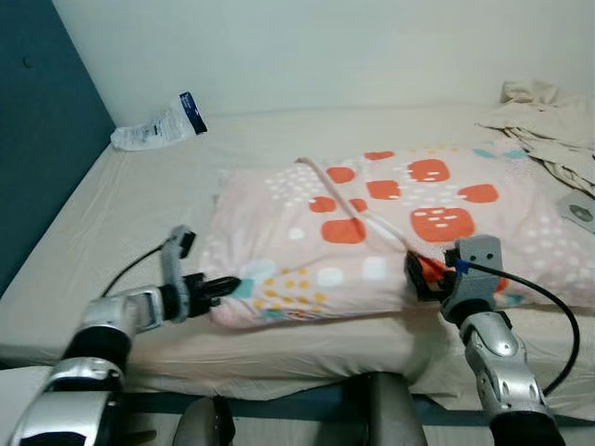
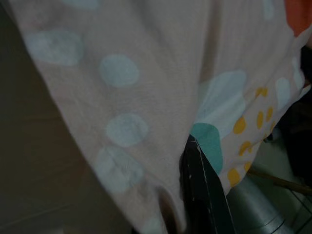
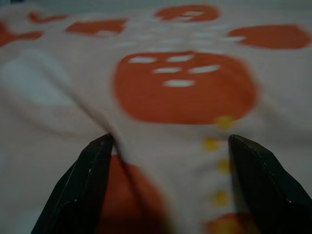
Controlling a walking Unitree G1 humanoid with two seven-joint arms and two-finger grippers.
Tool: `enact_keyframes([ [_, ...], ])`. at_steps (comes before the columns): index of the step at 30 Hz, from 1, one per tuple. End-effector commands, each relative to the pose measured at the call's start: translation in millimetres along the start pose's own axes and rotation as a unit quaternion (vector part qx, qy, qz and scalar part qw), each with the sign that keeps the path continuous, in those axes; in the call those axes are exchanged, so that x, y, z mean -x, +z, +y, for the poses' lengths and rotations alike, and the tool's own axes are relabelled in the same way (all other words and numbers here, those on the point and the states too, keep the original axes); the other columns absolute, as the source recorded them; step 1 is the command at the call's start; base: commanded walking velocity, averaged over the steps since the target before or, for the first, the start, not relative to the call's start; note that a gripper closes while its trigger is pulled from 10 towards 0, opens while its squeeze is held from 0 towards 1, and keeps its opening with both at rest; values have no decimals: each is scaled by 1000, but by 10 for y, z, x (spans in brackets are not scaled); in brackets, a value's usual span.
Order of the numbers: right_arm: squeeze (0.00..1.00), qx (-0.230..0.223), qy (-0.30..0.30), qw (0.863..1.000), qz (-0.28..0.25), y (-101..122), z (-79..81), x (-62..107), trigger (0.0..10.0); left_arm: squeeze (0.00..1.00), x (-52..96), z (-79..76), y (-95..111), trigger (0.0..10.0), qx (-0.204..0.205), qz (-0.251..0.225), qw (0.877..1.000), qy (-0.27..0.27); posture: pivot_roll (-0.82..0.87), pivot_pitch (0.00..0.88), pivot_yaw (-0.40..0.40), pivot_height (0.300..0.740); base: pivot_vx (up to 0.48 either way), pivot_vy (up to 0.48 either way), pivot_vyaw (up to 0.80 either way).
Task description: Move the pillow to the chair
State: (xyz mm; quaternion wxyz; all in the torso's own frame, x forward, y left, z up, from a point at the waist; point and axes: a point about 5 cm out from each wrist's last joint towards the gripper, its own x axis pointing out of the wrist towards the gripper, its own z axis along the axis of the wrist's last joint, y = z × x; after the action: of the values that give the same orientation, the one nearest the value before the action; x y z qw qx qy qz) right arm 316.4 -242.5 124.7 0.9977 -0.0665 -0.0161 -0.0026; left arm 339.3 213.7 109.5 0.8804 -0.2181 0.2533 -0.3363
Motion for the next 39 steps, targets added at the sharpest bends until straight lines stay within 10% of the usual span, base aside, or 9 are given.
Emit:
enact_keyframes([
  [1,0,-8,-5,1000,12,-59,-12,9,10000,0,402,177,99,0,-24,16,999,35,49,146,69,548,0,0,0],
  [15,0,-11,-13,1000,3,-18,-90,-17,10000,0,1465,509,233,0,-92,113,977,158,66,150,56,548,0,0,0],
  [22,0,-31,-41,998,-20,117,-253,-73,10000,0,1535,522,309,0,-98,89,976,174,68,149,55,548,0,0,0],
  [34,0,-120,-133,981,76,-95,-924,-55,10000,0,373,13,-145,0,21,-9,998,-65,49,165,57,548,0,0,0],
  [35,584,-157,-131,976,74,-133,-972,-23,10000,0,213,-110,-214,0,44,-20,994,-100,48,166,59,548,0,0,0],
  [36,584,-157,-131,976,74,-133,-972,-23,10000,0,213,-110,-214,0,44,-20,994,-100,48,166,59,548,0,0,0],
  [37,1000,-179,-122,974,69,-143,-982,-12,10000,0,155,-152,-251,0,46,-18,993,-109,48,167,59,548,0,0,0],
  [39,1000,-209,-110,970,63,-156,-1000,-2,10000,0,80,-208,-306,0,46,-11,992,-114,52,168,57,548,0,0,0],
])
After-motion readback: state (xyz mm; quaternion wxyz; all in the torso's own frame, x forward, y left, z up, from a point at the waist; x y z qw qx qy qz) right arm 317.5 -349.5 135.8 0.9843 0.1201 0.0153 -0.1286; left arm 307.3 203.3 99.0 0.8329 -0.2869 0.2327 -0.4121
